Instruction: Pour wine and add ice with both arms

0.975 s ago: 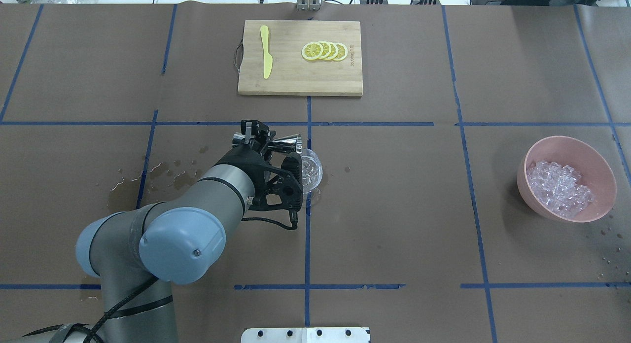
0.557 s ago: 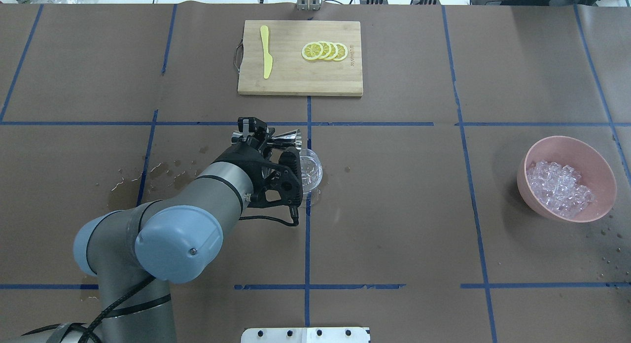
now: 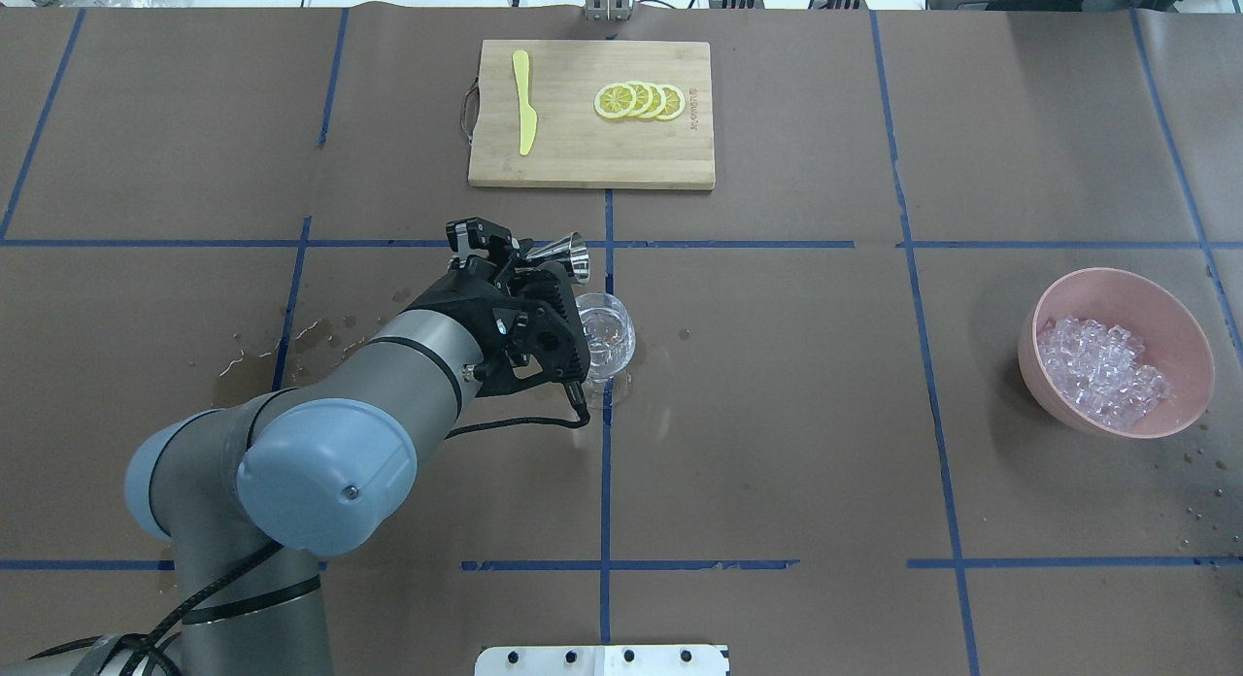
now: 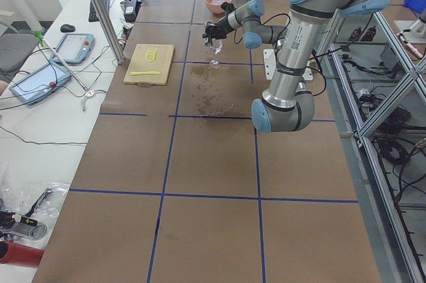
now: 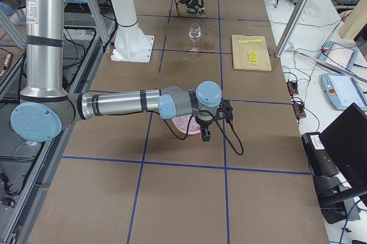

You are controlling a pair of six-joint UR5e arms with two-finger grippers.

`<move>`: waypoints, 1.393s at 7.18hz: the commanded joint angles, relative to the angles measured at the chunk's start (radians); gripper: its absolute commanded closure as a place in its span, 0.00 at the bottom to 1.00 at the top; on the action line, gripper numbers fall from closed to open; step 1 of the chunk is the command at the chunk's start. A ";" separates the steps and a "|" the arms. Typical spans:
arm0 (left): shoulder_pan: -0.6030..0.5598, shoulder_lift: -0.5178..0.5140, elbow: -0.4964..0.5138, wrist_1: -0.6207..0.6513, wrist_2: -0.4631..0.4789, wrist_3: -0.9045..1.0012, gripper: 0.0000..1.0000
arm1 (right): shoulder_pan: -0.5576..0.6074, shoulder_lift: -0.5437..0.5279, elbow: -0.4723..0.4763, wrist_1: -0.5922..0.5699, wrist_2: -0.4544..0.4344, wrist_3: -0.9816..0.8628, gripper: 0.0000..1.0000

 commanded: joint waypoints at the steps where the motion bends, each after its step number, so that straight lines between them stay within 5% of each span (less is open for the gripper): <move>1: -0.003 0.214 0.011 -0.335 0.080 -0.105 1.00 | 0.000 0.013 -0.003 -0.002 -0.001 0.000 0.00; 3: -0.003 0.453 0.147 -0.892 0.124 -0.142 1.00 | 0.000 0.014 -0.003 0.000 -0.001 0.000 0.00; 5: -0.003 0.546 0.340 -1.341 0.217 -0.140 1.00 | 0.000 0.014 -0.002 0.000 -0.001 0.000 0.00; 10: 0.044 0.643 0.445 -1.397 0.222 -0.514 1.00 | 0.000 0.014 0.001 0.002 -0.001 0.002 0.00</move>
